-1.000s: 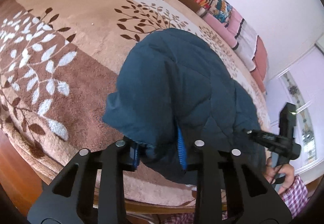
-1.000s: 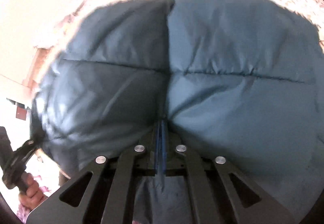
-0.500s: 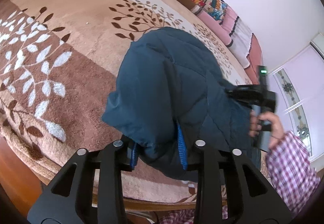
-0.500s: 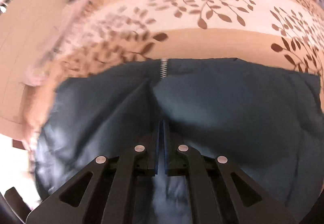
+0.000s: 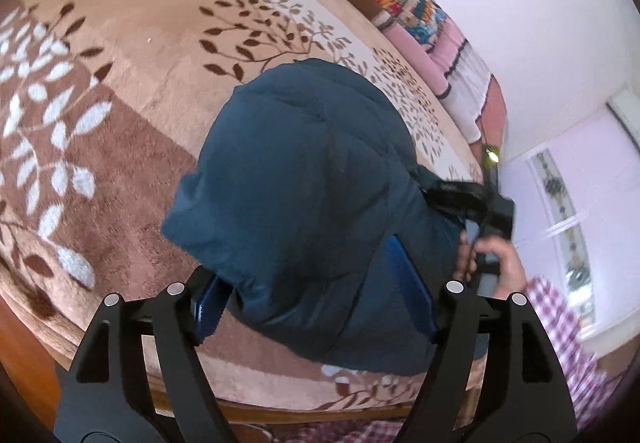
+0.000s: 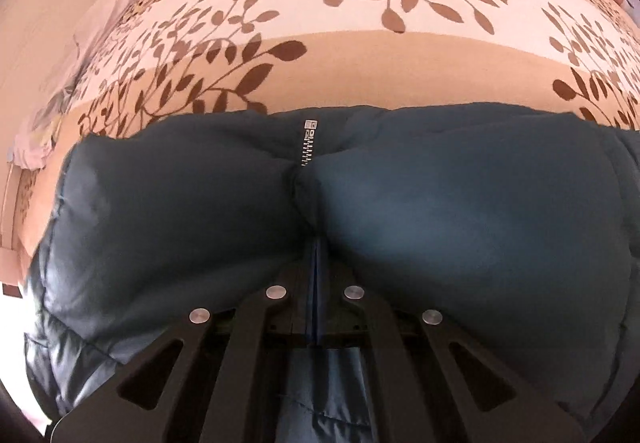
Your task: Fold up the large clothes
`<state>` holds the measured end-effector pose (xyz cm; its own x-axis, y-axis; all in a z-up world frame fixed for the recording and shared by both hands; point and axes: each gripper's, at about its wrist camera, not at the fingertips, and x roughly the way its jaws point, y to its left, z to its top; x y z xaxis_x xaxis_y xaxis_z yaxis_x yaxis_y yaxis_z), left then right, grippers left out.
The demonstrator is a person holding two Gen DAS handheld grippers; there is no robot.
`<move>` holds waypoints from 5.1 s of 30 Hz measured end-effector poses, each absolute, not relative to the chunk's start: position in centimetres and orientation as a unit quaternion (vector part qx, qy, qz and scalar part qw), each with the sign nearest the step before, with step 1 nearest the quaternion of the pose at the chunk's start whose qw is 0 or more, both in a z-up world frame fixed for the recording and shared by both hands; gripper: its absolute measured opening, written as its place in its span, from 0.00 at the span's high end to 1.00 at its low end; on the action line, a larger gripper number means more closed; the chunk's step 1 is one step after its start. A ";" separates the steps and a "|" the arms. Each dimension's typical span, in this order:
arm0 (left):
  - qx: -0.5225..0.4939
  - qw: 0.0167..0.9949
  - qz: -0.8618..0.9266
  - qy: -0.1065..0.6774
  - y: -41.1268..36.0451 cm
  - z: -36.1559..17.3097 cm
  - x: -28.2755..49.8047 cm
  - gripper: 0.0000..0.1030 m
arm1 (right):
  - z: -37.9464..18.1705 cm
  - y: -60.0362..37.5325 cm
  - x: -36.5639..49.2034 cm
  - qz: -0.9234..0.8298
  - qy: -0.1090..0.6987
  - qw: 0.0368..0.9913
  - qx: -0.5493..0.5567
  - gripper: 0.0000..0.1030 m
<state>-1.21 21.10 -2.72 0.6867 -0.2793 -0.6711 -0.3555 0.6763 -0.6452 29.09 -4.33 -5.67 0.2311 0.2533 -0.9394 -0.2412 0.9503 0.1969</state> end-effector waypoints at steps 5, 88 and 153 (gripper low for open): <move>-0.409 0.818 0.037 0.402 21.0 -3.3 -1.4 0.29 | -1.4 -6.4 25.9 0.187 0.567 0.802 0.023 1.00; -0.141 0.945 -0.007 0.297 9.7 9.5 -2.5 0.88 | -3.8 -24.7 12.2 0.140 0.559 0.800 0.168 0.86; 0.083 0.851 -0.317 0.409 -22.2 0.0 1.4 0.40 | -2.5 -44.5 3.6 0.142 0.488 0.778 0.369 0.86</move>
<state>1.44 -22.24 -0.03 0.4634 -0.4721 -0.7499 0.6088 0.7845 -0.1177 3.64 -44.54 -2.48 0.4844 0.5803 -0.6547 0.1394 0.6875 0.7126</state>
